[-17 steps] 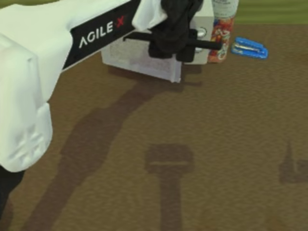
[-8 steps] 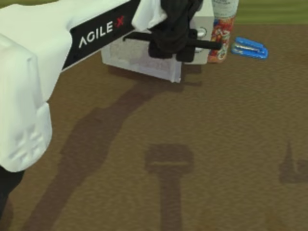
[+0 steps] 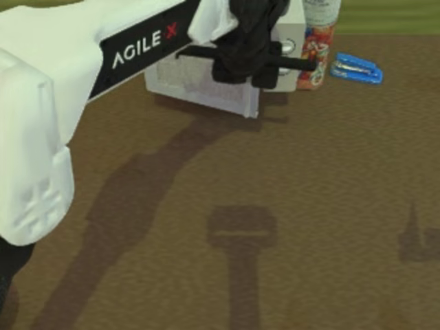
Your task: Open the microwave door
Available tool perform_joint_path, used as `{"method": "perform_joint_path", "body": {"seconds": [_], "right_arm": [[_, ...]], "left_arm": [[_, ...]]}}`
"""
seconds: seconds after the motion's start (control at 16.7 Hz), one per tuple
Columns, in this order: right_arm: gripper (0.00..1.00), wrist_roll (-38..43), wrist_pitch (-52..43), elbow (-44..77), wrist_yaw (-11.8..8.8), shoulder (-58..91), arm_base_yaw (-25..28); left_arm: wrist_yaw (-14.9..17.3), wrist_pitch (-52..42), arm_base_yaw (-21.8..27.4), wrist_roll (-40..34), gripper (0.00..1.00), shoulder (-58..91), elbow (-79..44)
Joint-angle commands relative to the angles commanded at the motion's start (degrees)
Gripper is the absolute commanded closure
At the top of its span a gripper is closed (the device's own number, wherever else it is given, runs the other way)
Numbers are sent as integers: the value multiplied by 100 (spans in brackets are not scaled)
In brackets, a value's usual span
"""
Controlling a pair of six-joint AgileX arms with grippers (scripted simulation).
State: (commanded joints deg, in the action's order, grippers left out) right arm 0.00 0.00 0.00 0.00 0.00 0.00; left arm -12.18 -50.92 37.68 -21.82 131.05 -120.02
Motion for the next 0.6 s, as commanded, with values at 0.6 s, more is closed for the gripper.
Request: {"method": "perform_joint_path", "body": {"seconds": [0.6], "right_arm": [[0,0,0,0,0,0,0]], "left_arm": [[322,526,-88,613,100,-621,1032]]}}
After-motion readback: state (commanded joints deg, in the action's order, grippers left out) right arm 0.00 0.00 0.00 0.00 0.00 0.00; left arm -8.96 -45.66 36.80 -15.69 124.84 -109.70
